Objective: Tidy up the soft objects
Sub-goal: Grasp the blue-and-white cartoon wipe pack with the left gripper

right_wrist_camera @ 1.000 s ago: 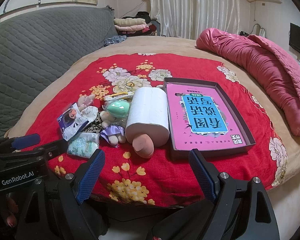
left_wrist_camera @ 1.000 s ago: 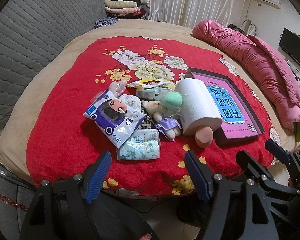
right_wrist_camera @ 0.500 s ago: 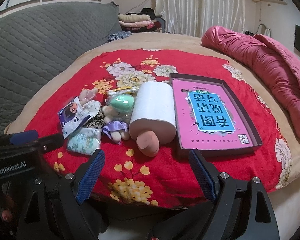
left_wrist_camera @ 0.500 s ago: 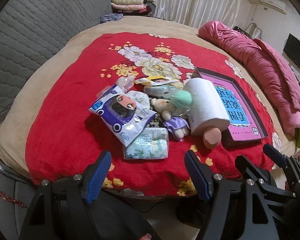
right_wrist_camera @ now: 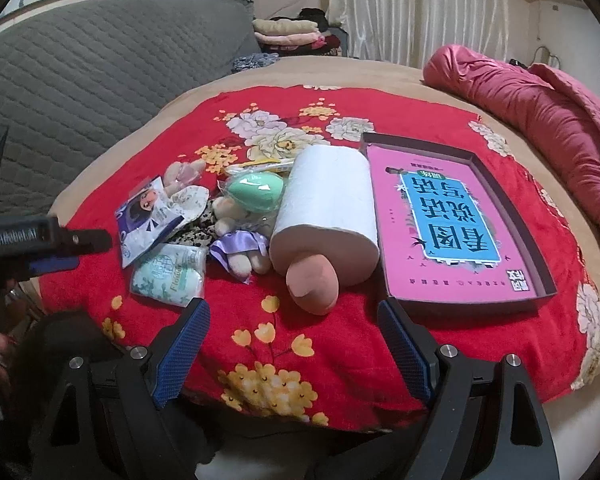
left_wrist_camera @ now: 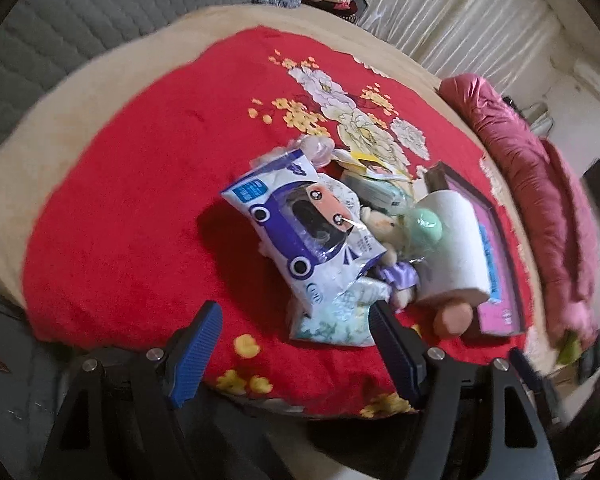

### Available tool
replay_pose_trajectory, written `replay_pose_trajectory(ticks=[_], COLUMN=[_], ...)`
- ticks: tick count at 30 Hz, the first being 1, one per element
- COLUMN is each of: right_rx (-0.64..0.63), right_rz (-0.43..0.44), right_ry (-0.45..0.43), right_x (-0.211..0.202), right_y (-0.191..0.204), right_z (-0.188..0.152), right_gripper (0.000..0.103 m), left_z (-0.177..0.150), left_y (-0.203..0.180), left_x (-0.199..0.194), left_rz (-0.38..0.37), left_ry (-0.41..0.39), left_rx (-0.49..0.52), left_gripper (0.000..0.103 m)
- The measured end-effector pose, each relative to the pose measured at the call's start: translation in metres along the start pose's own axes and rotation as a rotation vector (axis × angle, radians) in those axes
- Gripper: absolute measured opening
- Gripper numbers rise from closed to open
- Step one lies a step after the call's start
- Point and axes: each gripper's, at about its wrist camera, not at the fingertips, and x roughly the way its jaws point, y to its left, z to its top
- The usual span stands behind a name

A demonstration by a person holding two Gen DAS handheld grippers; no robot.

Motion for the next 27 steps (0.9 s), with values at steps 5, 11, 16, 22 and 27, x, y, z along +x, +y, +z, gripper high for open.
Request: replay_pose_trajectory(ticks=[5,11,16,22,27], right_rx=[-0.021,-0.043,-0.041,-0.039,-0.032], right_rz=[0.003,0.020,0.029,0.037,0.028], right_ry=[0.002,0.008,0.034,0.036,0.029], right_x=[0.013,0.025,0.038,0.042,0.043], right_y=[0.000,-0.001,-0.003,-0.005,-0.007], right_z=[0.000,-0.003,-0.004,-0.004,0.001], right_gripper=[0.086,0.086,0.086,0.086,0.086], left_z=[0.011,0.024,0.032,0.039,0.043], left_y=[0.008,0.022,0.027,0.029,0.030], left_x=[0.021,0.041,0.053,0.060,0.065], left_rz=[-0.066,-0.156,-0.245,-0.291,-0.350], left_ry=[0.039,0.076,0.100,0.096,0.104], left_rx=[-0.043,-0.131,-0.193,-0.215,-0.236], left_gripper=[0.075,0.068,0.054,0.043,0.033])
